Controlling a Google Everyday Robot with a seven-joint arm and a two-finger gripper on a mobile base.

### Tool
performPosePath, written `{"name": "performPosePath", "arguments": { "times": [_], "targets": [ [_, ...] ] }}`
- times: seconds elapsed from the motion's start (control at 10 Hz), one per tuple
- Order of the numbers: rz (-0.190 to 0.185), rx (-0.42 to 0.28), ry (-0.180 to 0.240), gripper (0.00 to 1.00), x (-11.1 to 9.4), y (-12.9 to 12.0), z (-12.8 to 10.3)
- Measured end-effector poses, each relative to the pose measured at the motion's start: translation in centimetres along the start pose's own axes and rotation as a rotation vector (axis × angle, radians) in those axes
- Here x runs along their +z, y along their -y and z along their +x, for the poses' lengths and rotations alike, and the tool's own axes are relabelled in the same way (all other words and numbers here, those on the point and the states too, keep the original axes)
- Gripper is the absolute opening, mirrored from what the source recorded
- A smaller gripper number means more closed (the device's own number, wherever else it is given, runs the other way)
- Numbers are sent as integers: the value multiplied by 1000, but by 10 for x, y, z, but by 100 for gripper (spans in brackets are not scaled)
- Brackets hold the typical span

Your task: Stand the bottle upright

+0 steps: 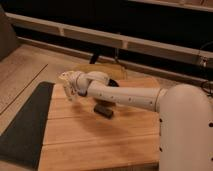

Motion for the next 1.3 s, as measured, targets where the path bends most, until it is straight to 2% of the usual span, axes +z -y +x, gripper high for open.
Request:
{"name": "performPosePath", "arguments": {
  "times": [0.1, 0.3, 0.6, 0.9, 1.1, 1.3],
  "targets": [
    [17, -9, -28, 4, -10, 5, 0],
    [26, -19, -54, 4, -20, 6, -2],
    [43, -3, -32, 4, -40, 18, -6],
    [-12, 41, -1, 4, -55, 8, 9],
    [-60, 84, -4, 4, -56, -2, 25],
    [-101, 127, -25, 4, -65, -2, 39]
  ]
}}
